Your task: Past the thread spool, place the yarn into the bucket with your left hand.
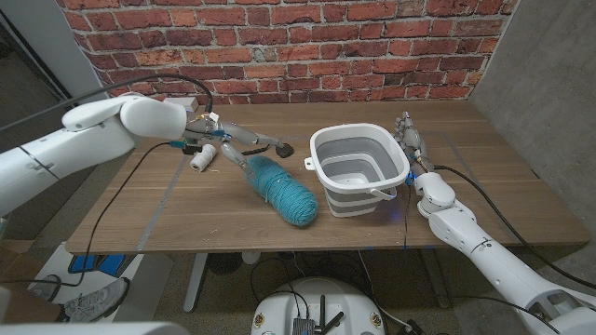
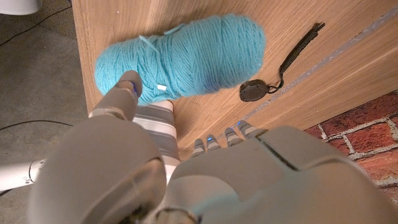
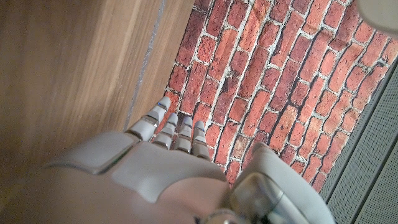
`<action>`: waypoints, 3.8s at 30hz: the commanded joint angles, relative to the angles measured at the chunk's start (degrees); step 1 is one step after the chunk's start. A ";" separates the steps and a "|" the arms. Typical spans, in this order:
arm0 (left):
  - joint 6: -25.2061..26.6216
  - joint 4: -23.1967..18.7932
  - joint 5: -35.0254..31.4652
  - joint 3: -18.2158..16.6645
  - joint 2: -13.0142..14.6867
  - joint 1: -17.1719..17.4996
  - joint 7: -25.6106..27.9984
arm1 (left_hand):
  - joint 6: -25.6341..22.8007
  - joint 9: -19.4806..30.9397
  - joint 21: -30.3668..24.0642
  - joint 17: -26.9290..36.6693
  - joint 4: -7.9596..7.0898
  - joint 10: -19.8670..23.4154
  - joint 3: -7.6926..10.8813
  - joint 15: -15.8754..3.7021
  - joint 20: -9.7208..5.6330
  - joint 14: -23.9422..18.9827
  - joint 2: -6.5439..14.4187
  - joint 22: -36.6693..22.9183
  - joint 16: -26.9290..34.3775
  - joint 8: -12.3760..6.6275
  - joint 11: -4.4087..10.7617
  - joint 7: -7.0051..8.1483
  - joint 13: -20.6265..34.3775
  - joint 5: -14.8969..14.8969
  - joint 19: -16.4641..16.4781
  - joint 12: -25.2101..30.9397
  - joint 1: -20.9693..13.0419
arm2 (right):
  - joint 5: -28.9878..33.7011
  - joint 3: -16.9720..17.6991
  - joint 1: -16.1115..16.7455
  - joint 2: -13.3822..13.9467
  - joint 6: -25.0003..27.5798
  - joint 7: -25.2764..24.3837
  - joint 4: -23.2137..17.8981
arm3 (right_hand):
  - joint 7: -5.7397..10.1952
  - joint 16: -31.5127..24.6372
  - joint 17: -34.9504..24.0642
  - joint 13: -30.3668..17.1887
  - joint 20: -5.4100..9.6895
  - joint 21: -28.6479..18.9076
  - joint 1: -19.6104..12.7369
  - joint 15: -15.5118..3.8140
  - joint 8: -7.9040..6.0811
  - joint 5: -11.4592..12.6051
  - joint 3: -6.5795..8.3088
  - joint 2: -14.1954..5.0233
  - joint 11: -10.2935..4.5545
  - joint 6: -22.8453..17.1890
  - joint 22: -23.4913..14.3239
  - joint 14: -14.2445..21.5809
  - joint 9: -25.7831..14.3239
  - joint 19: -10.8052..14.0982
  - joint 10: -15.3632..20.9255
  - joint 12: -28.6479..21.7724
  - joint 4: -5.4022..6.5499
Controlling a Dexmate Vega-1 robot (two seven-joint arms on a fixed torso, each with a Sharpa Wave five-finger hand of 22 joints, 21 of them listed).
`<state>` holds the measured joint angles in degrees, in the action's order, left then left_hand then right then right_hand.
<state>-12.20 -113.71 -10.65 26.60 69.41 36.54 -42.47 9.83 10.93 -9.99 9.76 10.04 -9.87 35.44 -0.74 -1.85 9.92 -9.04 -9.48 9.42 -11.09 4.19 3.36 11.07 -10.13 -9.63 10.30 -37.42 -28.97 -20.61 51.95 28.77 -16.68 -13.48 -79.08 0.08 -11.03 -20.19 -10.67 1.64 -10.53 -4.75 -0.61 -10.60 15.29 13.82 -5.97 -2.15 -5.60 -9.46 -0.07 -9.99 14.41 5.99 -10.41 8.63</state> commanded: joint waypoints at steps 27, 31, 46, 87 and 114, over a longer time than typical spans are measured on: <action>-6.18 -0.34 -20.14 4.65 -6.40 -1.57 -1.51 | 15.22 0.18 0.10 0.28 -0.42 -14.89 -2.86 5.43 2.47 15.51 0.81 -0.34 0.33 -0.50 -4.40 -2.05 0.19 -0.18 -11.25 0.05 -1.20 | -0.29 0.66 0.58 -0.37 -0.24 -1.01 -0.02 | 0.10 -0.38 0.42 -0.12 -0.39 -0.05 0.76 -0.18 -0.13 0.61 0.73 -2.65 0.10 0.17 -0.13 -0.58 -0.16 -0.13 -0.37 -0.34 -0.06; -5.87 0.09 -20.51 4.97 -6.93 -1.25 -1.52 | 15.32 0.17 0.12 0.27 -0.43 -15.05 -2.93 5.69 2.91 15.71 0.87 -0.34 0.38 -0.57 -4.51 -2.11 0.17 -0.16 -11.68 0.12 -1.22 | -0.24 0.79 0.96 -0.23 0.04 -1.46 -0.53 | -0.05 -0.45 0.48 -0.12 -0.32 -0.07 0.81 -0.17 -0.13 0.61 0.79 -2.63 0.09 0.16 -0.13 -0.49 -0.16 -0.12 -0.32 -0.38 -0.06; -4.98 0.98 -25.15 5.68 -8.16 0.04 1.72 | 15.51 0.10 -0.45 0.24 -0.47 -14.75 -3.47 6.12 4.84 15.30 0.99 -0.33 0.99 -1.08 -4.99 -0.31 0.08 -0.05 -11.93 0.79 -1.17 | -0.51 0.83 1.09 -0.47 -0.42 -1.16 0.07 | -0.02 -0.57 0.72 -0.12 -0.26 -0.13 1.12 -0.19 -0.21 0.61 1.07 -2.55 0.34 -0.01 -0.13 -0.51 -0.16 -0.10 -0.25 -0.47 -0.05; -13.85 11.50 -28.57 10.91 -13.14 -3.25 7.79 | 3.86 -0.09 -2.09 0.32 -0.02 -2.95 -4.87 2.99 1.68 2.75 1.07 -0.18 2.88 -6.30 -1.87 -1.26 0.16 0.00 -1.43 3.89 -3.67 | -0.72 1.57 2.54 0.01 -0.05 -2.27 -1.10 | 0.04 -0.81 1.27 -0.13 -0.28 -0.20 1.71 -0.11 -0.25 0.64 1.76 -2.45 0.24 -0.20 -0.13 -0.44 -0.16 -0.08 -0.19 -0.55 -0.04; -15.43 14.05 -36.25 10.02 -12.43 0.72 24.22 | -14.58 0.36 -3.89 1.81 -0.26 19.52 -7.66 -10.22 -5.10 -23.67 2.83 -0.67 6.57 -15.18 5.77 2.21 2.15 -0.49 22.69 7.74 -15.78 | -1.05 1.69 2.43 -0.05 -0.75 -1.52 -0.80 | 0.39 -0.91 1.51 -0.13 -0.54 -0.25 2.03 -0.10 -0.24 0.62 2.03 -2.29 0.25 -0.25 -0.13 -0.39 -0.16 0.06 -0.11 -0.58 -0.03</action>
<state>-26.98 -100.90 -44.14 36.77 56.89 36.22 -24.47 -2.87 11.08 -13.39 11.03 9.97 7.71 28.28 -2.26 -2.22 -11.56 -6.81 -9.78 15.16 -25.12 8.80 5.01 12.79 -10.13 11.18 17.25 -51.72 -29.97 -18.88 54.66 28.80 -17.27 -15.21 -80.25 0.07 -11.70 -18.60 -10.67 1.64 -10.53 -3.16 -0.82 -10.60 15.72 15.16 -5.27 -1.84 -5.60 -9.45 -0.28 -9.98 14.42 5.71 -10.41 8.59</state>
